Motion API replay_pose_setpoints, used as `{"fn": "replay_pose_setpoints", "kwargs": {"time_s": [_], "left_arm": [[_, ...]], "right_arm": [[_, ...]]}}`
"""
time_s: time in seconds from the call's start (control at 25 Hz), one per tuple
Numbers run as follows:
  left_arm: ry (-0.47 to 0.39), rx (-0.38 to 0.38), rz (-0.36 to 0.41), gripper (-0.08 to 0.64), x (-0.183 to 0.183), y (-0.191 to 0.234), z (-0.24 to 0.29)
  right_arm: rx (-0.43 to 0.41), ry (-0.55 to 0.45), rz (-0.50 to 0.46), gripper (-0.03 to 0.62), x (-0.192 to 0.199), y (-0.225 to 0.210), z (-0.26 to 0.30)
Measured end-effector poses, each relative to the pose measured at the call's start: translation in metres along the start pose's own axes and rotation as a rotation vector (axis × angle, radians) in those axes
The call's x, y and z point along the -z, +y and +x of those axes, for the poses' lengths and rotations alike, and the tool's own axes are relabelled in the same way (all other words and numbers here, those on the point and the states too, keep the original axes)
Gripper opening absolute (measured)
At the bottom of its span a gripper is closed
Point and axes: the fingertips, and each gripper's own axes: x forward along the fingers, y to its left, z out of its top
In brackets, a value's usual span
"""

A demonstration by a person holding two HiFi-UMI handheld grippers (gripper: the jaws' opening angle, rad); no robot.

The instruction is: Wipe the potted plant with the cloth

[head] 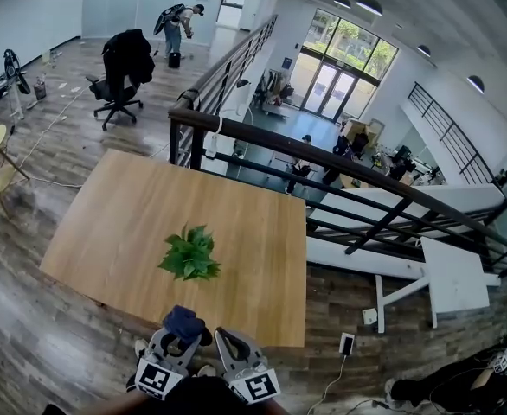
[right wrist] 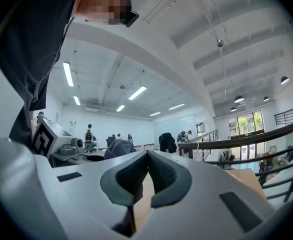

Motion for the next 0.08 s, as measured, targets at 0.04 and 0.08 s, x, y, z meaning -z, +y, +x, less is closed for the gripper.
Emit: {"fn": "replay_pose_setpoints", "kwargs": {"time_s": [0.04, 0.08], "left_arm": [[0.004, -0.002, -0.004, 0.146, 0.0017, -0.0023, -0.0023], [0.009, -0.003, -0.008, 0.146, 0.0034, -0.0047, -0.0046]], "right_arm": [[-0.004, 0.005, 0.002, 0.018, 0.0012, 0.002, -0.0023], [-0.008, 0.01, 0.004, 0.018, 0.0024, 0.0038, -0.0047]]}}
